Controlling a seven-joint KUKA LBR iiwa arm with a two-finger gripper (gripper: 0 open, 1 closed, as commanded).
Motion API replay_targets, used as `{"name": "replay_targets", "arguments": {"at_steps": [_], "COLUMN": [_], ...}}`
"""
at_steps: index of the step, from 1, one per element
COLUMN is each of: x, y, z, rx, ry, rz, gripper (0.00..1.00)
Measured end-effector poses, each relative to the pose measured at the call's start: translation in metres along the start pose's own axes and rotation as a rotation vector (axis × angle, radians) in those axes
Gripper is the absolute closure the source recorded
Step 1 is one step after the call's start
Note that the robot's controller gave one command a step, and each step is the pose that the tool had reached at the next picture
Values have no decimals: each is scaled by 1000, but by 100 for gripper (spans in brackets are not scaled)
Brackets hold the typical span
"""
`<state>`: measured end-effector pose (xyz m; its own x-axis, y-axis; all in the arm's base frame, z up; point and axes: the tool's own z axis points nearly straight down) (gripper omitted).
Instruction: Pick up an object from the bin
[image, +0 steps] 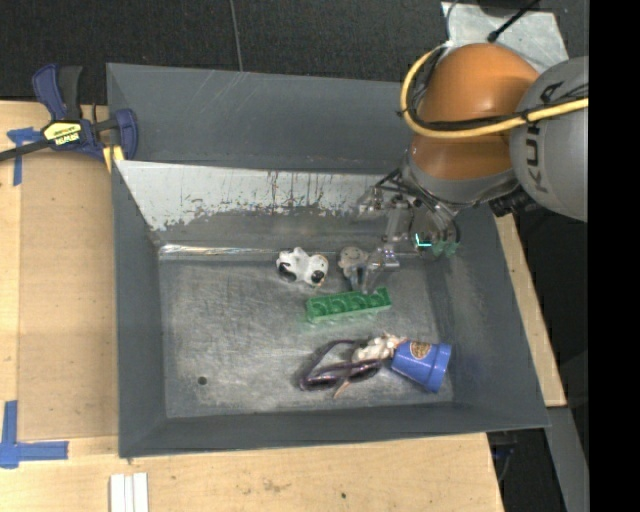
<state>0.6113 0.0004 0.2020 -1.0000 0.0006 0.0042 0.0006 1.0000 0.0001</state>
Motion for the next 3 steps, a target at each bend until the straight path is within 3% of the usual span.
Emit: {"name": "replay_targets", "arguments": {"at_steps": [1, 2, 3], "x": [-2, 12, 19], "y": [0, 0, -1], "z": [-5, 54, 95], "rx": [0, 1, 1], "ry": [-8, -12, -3], "rz": [0, -81, -125], "gripper": [0, 0, 0]}}
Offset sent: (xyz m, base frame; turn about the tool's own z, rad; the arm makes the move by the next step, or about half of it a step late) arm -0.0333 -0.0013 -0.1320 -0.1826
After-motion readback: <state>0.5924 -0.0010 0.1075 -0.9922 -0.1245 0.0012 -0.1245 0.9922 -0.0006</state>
